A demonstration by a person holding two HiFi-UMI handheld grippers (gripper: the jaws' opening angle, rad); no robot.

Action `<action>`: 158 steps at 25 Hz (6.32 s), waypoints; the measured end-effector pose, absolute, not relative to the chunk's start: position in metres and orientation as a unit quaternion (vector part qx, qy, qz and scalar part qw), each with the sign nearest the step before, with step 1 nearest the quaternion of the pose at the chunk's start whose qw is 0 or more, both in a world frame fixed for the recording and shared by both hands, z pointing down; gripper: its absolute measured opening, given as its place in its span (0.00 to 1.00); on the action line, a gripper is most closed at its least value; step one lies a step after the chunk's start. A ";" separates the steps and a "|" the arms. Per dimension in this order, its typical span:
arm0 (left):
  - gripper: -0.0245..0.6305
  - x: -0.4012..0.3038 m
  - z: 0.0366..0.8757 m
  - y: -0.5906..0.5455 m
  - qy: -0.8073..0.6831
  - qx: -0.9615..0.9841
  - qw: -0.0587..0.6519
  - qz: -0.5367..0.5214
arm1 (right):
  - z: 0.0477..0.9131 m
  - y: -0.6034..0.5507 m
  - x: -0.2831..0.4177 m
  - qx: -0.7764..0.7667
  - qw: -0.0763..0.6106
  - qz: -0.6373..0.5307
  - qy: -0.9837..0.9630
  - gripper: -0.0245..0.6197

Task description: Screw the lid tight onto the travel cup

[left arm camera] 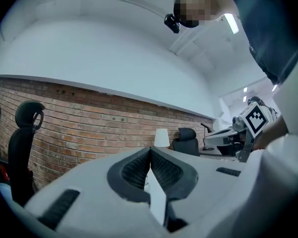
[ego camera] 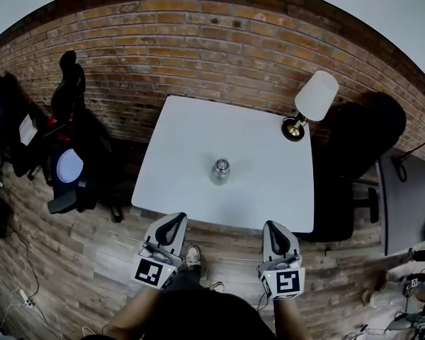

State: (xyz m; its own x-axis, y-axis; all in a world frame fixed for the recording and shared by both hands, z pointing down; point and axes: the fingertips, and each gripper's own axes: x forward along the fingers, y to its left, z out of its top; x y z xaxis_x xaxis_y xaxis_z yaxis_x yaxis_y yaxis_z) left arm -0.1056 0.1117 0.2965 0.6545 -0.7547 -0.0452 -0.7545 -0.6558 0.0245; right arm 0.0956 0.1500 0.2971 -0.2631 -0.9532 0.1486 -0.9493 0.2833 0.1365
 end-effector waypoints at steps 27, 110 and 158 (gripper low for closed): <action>0.07 -0.066 0.322 -0.033 -0.400 0.916 0.030 0.013 | 0.330 -0.001 0.112 0.572 0.126 0.021 -0.810 0.06; 0.42 0.035 0.473 -0.080 0.026 0.998 -0.023 0.062 | 0.545 -0.081 0.006 0.309 0.147 0.044 -0.939 0.52; 0.47 0.039 0.480 -0.081 0.022 0.996 0.070 0.048 | 0.546 -0.079 0.007 0.317 0.148 0.046 -0.936 0.52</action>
State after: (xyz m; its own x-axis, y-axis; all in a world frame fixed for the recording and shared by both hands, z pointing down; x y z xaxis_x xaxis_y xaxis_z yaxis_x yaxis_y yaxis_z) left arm 0.0390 -0.0811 0.4804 0.9944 0.0502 0.0925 0.0367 -0.9892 0.1419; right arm 0.0069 -0.0793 0.5459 -0.7547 -0.5803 0.3061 -0.6078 0.7941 0.0071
